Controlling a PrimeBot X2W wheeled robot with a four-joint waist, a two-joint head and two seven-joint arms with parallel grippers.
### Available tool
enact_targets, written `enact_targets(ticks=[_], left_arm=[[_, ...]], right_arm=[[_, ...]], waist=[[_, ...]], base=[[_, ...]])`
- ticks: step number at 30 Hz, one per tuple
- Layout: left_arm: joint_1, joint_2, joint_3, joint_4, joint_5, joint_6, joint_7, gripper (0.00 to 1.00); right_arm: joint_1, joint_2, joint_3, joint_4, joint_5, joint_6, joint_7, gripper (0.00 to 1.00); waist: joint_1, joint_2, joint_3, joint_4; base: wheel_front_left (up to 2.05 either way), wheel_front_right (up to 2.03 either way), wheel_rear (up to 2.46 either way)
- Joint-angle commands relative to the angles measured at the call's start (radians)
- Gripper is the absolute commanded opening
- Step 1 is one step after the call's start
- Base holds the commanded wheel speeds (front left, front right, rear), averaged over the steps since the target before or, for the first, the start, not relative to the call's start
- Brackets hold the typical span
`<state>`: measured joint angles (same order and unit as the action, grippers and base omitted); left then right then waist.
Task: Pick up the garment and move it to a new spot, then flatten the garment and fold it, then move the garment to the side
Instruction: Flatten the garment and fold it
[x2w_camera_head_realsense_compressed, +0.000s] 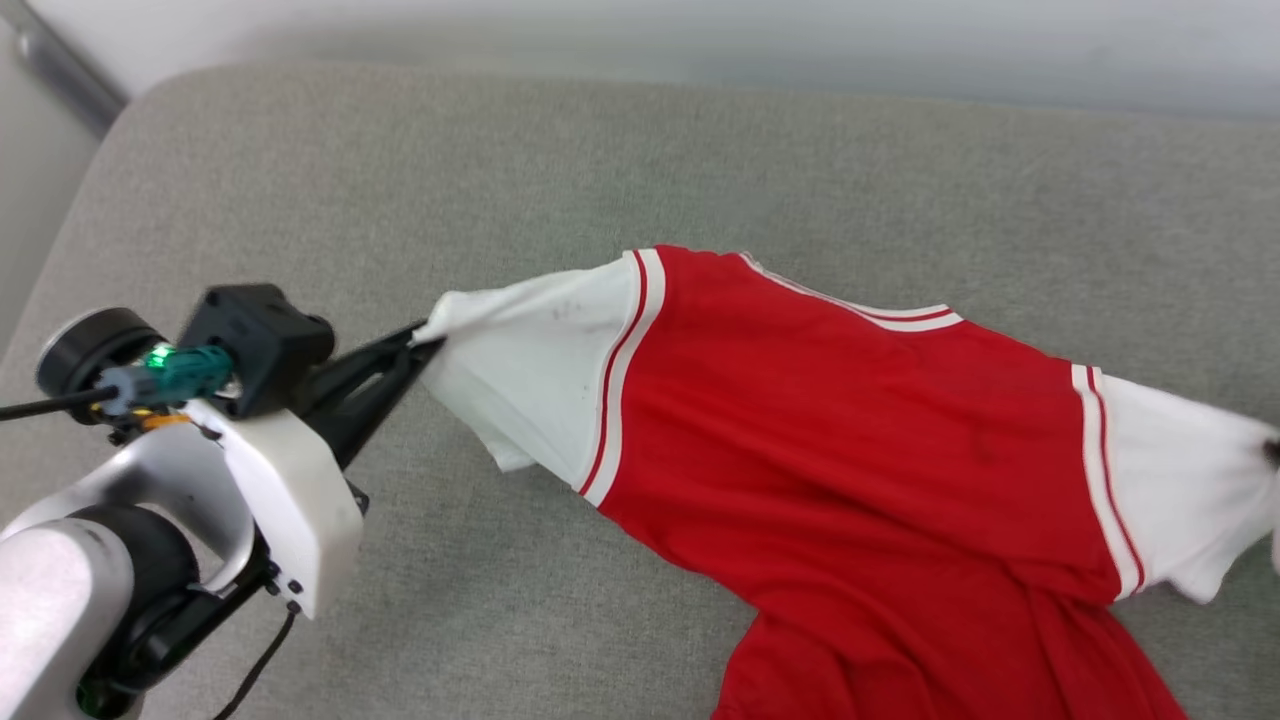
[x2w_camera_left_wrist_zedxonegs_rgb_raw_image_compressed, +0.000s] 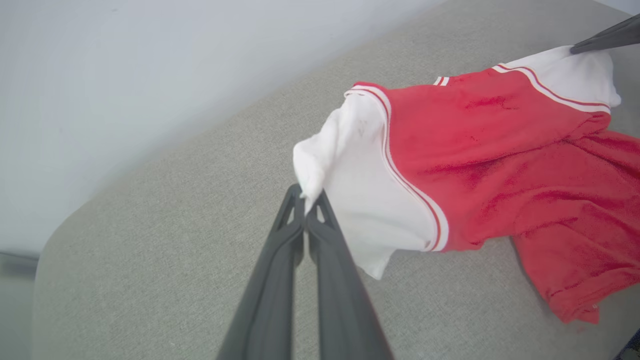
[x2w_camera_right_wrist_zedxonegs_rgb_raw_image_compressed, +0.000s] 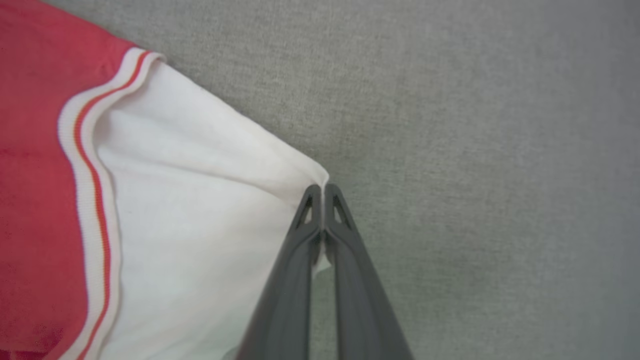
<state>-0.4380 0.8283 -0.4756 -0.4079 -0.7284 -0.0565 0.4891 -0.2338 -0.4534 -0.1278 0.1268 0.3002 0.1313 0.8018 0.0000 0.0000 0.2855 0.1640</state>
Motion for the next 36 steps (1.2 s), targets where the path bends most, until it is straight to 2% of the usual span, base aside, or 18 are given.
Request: enact_targets(ticks=[1, 5, 9, 13, 17, 21, 30, 36], left_arm=[[0.015, 0.006, 0.020, 0.010, 0.011, 0.015, -0.022, 0.00], [0.025, 0.021, 0.051, 0.007, 0.014, 0.033, -0.050, 0.00], [0.029, 0.039, 0.078, -0.009, 0.023, 0.044, -0.071, 0.00], [0.003, 0.053, 0.131, -0.038, 0.042, 0.073, -0.112, 0.00], [-0.029, 0.064, 0.192, -0.064, 0.062, 0.100, -0.155, 0.00], [-0.081, 0.085, 0.259, -0.079, 0.091, 0.121, -0.197, 0.00], [-0.226, 0.077, 0.328, -0.060, 0.120, 0.143, -0.253, 0.00], [-0.353, 0.078, 0.334, 0.010, 0.125, 0.113, -0.270, 0.00]], right_arm=[[-0.032, -0.032, -0.001, -0.027, 0.007, -0.001, -0.022, 0.00], [-0.065, -0.082, -0.002, -0.087, 0.022, -0.001, -0.043, 0.00], [-0.096, -0.108, -0.011, -0.143, 0.041, -0.001, -0.036, 0.00], [-0.143, -0.122, -0.021, -0.233, 0.064, -0.001, -0.027, 0.00], [-0.203, -0.121, -0.044, -0.318, 0.072, -0.001, -0.038, 0.00], [-0.279, -0.090, -0.069, -0.376, 0.102, -0.001, -0.051, 0.00], [-0.435, -0.091, -0.047, -0.402, 0.139, -0.001, -0.098, 0.00], [-0.575, -0.097, -0.012, -0.350, 0.128, -0.001, -0.165, 0.00]], waist=[[0.0000, 0.0000, -0.056, -0.024], [0.0000, 0.0000, -0.113, -0.043], [0.0000, 0.0000, -0.150, -0.058], [0.0000, 0.0000, -0.185, -0.075], [0.0000, 0.0000, -0.207, -0.087], [0.0000, 0.0000, -0.221, -0.099], [0.0000, 0.0000, -0.190, -0.126], [0.0000, 0.0000, -0.110, -0.146]], base=[[0.00, 0.00, 0.00], [0.00, 0.00, 0.00], [0.00, 0.00, 0.00], [0.00, 0.00, 0.00], [0.00, 0.00, 0.00], [0.00, 0.00, 0.00], [0.00, 0.00, 0.00], [0.00, 0.00, 0.00]])
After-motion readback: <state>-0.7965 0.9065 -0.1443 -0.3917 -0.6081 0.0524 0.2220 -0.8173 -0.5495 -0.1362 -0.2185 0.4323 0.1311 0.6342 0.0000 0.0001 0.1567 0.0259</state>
